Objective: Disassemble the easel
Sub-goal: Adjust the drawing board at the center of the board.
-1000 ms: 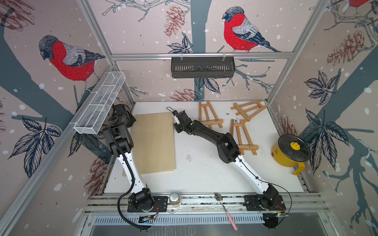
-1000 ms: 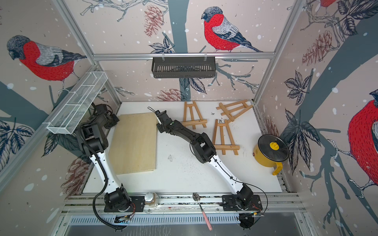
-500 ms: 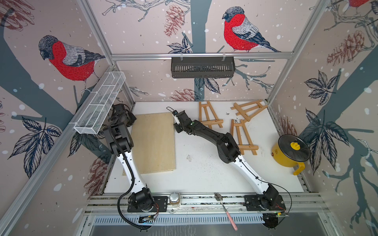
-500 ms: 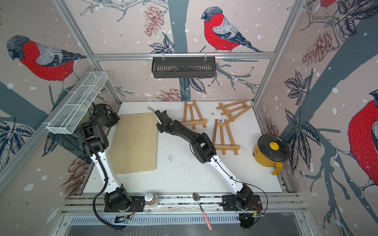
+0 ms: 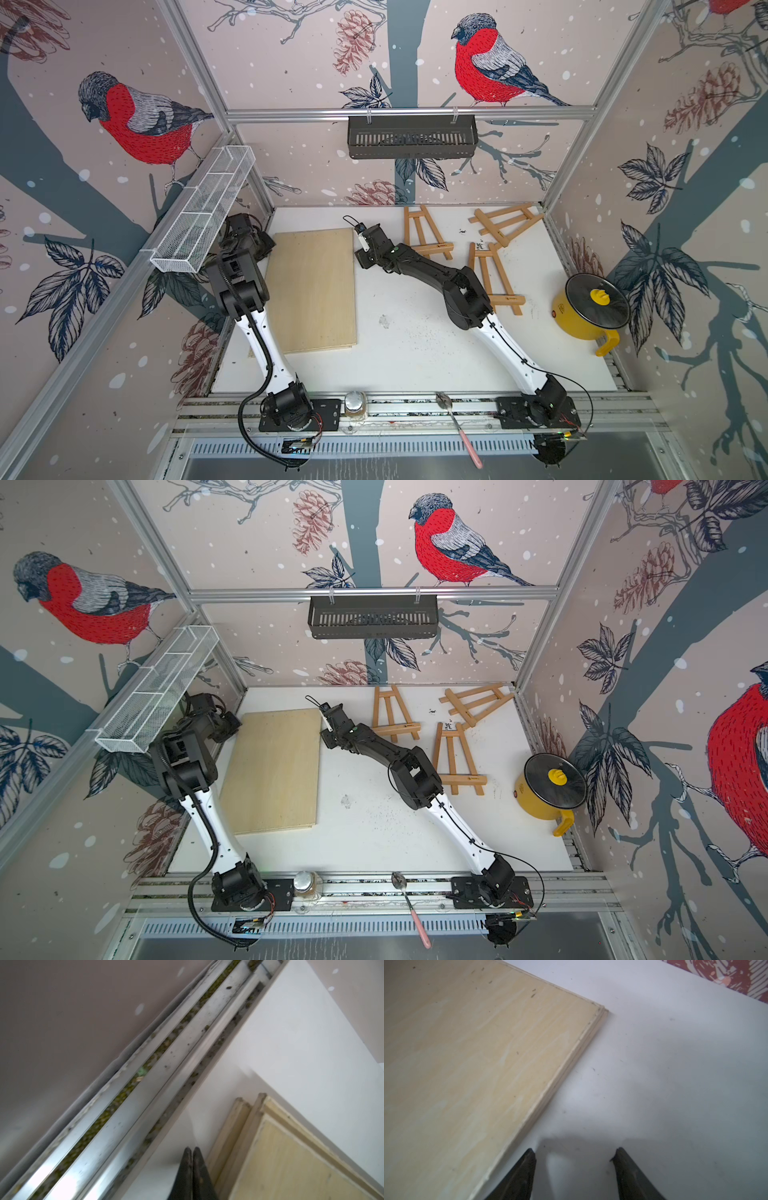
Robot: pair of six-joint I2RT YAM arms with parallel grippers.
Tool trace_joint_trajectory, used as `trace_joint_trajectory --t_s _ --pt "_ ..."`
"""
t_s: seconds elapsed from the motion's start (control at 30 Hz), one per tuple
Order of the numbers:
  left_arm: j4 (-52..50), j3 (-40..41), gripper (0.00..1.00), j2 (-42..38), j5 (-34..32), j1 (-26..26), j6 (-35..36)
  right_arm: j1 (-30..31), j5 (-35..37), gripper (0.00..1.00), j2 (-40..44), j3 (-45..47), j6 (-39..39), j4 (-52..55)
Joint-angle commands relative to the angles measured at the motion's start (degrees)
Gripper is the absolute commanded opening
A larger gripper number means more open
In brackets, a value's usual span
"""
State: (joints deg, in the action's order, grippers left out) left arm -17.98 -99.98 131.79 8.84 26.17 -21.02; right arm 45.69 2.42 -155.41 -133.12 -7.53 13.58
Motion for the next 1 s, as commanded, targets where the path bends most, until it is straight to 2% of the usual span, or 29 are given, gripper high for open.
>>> trace_joint_trajectory --t_s 0.0,0.17,0.33,0.63,0.83,0.97 --pt "2.47 2.73 0.11 -4.53 -1.66 0.63 -1.38 -0.65 2.61 0.63 2.70 4.73 -1.44 3.42" --pt "4.49 7.24 0.12 -11.54 -1.66 -0.40 -2.09 -0.85 4.82 0.63 8.10 11.20 -1.29 5.86" --pt "6.23 12.77 0.12 -19.45 -4.89 -4.99 -1.43 -0.89 5.92 0.63 18.59 25.94 -1.56 0.67" --pt "10.59 22.07 0.13 -34.10 -10.17 -16.80 1.47 -2.75 4.19 0.65 44.15 51.25 -1.55 -11.55" --pt "16.68 34.01 0.14 -48.17 -11.92 -24.00 3.92 -4.47 4.78 0.69 62.33 66.23 -2.32 -17.10" --pt "20.52 42.43 0.14 -56.63 -10.06 -26.84 5.05 -9.02 4.71 0.71 73.68 75.66 -5.49 -18.38"
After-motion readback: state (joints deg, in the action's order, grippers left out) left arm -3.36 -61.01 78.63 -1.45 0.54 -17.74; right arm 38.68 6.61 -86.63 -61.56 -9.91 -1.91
